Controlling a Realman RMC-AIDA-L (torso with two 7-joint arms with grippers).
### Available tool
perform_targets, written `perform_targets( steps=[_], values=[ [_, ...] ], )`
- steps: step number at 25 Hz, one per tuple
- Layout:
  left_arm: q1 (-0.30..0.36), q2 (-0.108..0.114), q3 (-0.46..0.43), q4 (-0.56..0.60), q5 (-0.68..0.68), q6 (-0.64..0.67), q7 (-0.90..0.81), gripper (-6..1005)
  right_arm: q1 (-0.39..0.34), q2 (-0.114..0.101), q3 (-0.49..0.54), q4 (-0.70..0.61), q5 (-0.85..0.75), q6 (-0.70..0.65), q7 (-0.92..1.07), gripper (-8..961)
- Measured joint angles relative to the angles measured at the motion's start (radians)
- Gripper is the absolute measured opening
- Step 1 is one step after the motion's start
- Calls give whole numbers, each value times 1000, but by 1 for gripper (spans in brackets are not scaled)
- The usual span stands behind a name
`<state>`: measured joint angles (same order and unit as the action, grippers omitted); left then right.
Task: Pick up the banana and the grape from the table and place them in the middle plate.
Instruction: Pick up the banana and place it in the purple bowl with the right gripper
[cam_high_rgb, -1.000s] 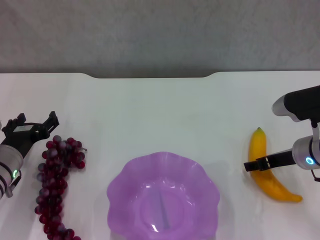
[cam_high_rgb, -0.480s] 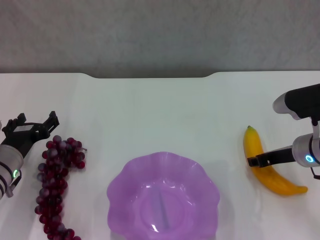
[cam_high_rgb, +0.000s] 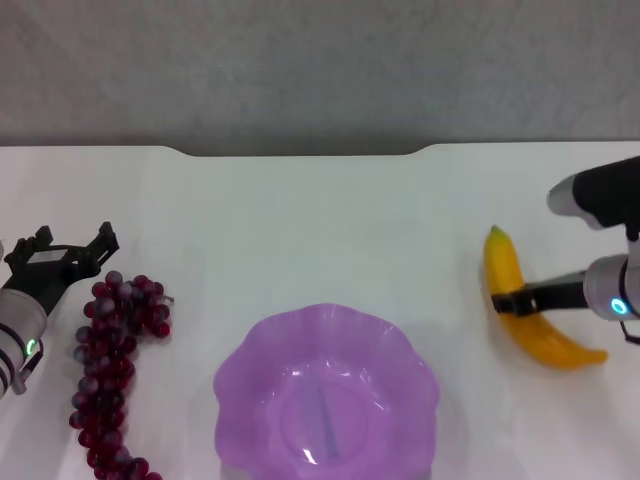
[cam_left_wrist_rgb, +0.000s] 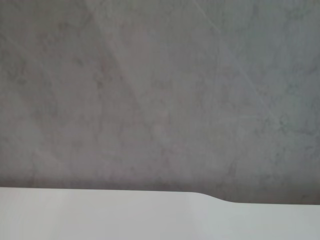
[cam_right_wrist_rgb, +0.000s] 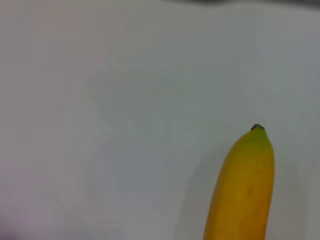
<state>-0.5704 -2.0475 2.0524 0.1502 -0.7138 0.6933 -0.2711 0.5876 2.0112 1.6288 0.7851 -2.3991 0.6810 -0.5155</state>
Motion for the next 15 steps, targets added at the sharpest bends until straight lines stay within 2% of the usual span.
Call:
perform_targets(
  steps=[5,8,11,15],
  values=[
    [0,0,0,0,1,0,1,893,-140,0,-53,284,9,-14,4,505],
    [-1,1,0,0,2,0,1,893,-203,-5,-107,406,52,-30,-21,503],
    [-1,1,0,0,3,-1,1,893,-221,-5,-158,487,99,-31,-64,500],
    [-2,1,0,0,5,-3,2,893,-200,-4,-257,515,128,-59,-92,497]
  ],
)
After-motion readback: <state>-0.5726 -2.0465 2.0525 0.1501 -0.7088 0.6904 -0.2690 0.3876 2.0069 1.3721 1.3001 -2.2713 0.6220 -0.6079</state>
